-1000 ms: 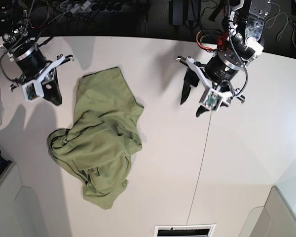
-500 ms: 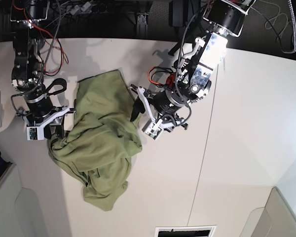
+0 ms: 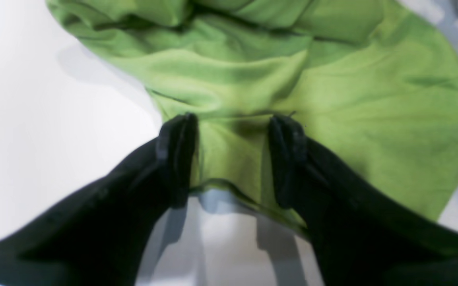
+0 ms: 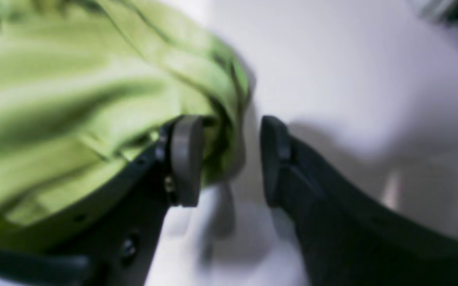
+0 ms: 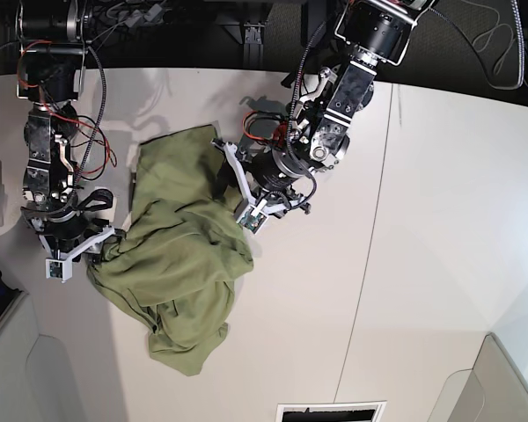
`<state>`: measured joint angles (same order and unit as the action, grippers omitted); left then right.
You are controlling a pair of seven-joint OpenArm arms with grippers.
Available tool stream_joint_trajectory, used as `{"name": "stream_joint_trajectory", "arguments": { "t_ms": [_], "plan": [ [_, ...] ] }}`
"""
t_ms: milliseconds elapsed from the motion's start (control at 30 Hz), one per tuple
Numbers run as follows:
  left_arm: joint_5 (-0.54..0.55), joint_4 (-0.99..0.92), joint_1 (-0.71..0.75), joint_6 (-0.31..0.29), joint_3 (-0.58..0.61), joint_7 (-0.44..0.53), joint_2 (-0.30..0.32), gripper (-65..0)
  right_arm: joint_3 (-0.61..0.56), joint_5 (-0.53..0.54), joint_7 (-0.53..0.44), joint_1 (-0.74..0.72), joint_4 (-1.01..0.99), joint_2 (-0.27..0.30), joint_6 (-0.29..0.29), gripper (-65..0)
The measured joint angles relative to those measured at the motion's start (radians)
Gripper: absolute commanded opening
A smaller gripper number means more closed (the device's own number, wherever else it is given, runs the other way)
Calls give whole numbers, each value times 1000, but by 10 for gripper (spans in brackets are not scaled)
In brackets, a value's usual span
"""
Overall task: Layout the t-shirt on the table in an organized manner, then fold the t-shirt properly
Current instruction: 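Lower both grippers onto the green t-shirt and pinch its fabric, then lift the shirt and pull the grippers apart to stretch it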
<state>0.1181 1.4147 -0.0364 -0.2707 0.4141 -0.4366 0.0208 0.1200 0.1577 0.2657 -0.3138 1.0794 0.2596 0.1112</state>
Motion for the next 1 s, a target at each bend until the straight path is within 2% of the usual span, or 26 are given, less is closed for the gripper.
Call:
{"name": "stream_joint_trajectory", "arguments": {
  "t_ms": [67, 133, 233, 367, 500, 700, 867, 1000],
  "plan": [
    [-38, 0, 0, 0, 0, 0, -2, -424, 0, 4, -27, -4, -35, -2, 14, -432],
    [-62, 0, 0, 2, 0, 0, -1, -537, 1, 6, -32, -18, -64, -2, 40, -516],
    [-81, 0, -1, 5, -2, -1, -1, -650, 1, 3, -60, -17, -74, -5, 81, -650],
    [-100, 0, -3, 6, 1, 0, 12, -650, 1, -72, -85, -16, -68, -4, 132, -650],
    [-128, 3, -3, 38, 2, 13, 57, -650, 1, -127, -55, -6, -19, -2, 140, -650],
    [-200, 5, -8, 82, 1, 18, 190, -650, 17, -129, 13, 48, 105, 32, 134, -650],
    [-204, 6, -8, 101, 0, 22, 269, -650, 87, -120, 62, 122, 217, 44, 132, -650],
    [-219, -1, -5, 140, -53, 20, 322, -650, 158, -60, 78, 203, 278, 43, 139, -650]
  ]
}}
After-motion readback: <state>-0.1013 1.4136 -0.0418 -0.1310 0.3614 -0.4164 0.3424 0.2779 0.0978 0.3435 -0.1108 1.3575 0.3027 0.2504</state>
